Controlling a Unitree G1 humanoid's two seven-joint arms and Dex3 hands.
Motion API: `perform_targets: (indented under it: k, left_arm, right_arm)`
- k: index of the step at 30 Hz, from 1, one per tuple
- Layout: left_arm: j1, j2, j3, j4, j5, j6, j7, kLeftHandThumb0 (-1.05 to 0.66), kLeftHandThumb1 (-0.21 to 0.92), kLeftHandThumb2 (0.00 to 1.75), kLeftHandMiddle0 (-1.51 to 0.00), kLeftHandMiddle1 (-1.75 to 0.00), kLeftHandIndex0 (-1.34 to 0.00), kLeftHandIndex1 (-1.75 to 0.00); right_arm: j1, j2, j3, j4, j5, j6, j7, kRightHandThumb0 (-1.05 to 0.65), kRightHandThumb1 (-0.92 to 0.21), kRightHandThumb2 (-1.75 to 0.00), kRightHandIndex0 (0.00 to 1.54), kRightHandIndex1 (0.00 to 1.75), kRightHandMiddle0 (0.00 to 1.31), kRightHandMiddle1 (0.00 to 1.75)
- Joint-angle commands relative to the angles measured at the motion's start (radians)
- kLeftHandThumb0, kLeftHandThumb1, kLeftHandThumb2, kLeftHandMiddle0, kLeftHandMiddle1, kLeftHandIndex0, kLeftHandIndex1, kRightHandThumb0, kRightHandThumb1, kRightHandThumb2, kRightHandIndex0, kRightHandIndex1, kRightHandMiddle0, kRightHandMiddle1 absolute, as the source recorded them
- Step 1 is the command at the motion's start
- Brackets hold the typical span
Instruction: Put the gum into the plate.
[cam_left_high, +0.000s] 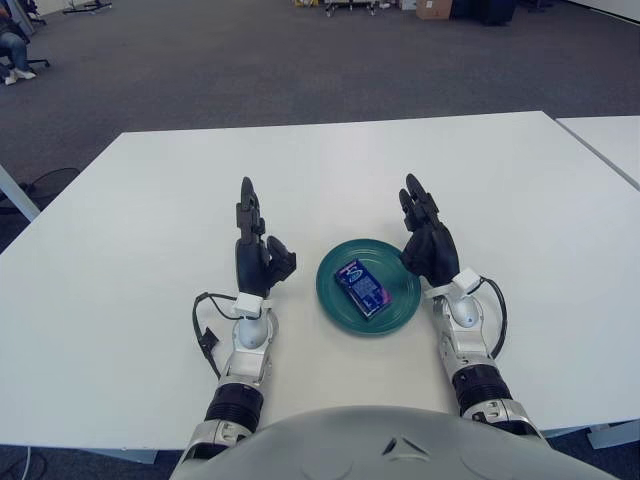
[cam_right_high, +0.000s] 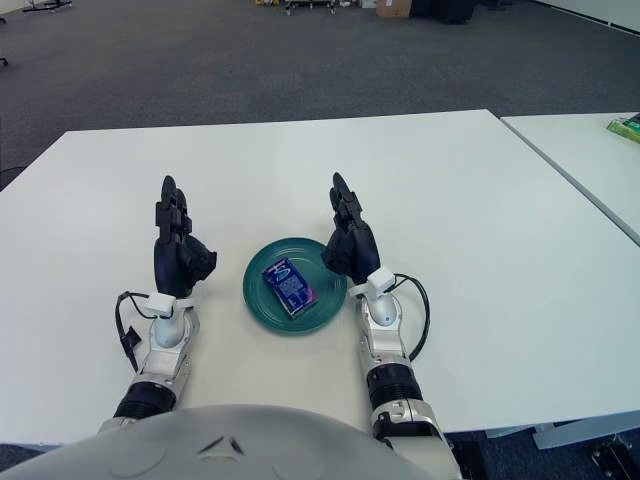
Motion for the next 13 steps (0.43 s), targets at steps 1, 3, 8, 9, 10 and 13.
perform_targets:
  k: [1,3,8,9,10,13]
  left_arm:
    - [0.148,0.021,-0.034,0.053,-0.005,-0.007,-0.056,-1.05,0.92,0.99,0.0,0.0,0.0,0.0]
    - [0.169,0.029,-0.045,0.018,-0.037,0.003,-0.088,-1.05,0.92,0.99,0.0,0.0,0.0,0.0]
    - [0.2,0.039,-0.073,-0.031,-0.21,0.026,-0.218,-1.05,0.92,1.02,0.0,0.0,0.0,0.0]
    - [0.207,0.037,-0.077,-0.044,-0.229,0.032,-0.232,-1.05,0.92,1.02,0.0,0.0,0.0,0.0]
    - [0.213,0.034,-0.08,-0.053,-0.252,0.036,-0.248,-1.05,0.92,1.03,0.0,0.0,0.0,0.0]
    - [0.241,0.029,-0.083,-0.102,-0.294,0.061,-0.279,-1.05,0.92,1.08,0.0,0.0,0.0,0.0]
  right_arm:
    - [0.166,-0.021,-0.017,0.023,0.035,0.015,0.008,-0.82,-0.92,-1.19,0.0,0.0,0.0,0.0]
    - [0.183,-0.02,-0.017,-0.007,0.03,0.019,0.002,-0.81,-0.92,-1.19,0.0,0.0,0.0,0.0]
    - [0.242,-0.025,-0.006,-0.13,-0.01,0.119,-0.035,-0.82,-0.92,-1.19,0.0,0.0,0.01,0.01]
    - [0.252,-0.026,-0.003,-0.15,-0.013,0.134,-0.038,-0.82,-0.92,-1.19,0.0,0.0,0.01,0.01]
    - [0.26,-0.028,0.0,-0.166,-0.02,0.154,-0.043,-0.82,-0.92,-1.19,0.0,0.0,0.02,0.01]
    - [0.29,-0.034,0.013,-0.24,-0.041,0.23,-0.06,-0.83,-0.92,-1.19,0.0,0.0,0.02,0.01]
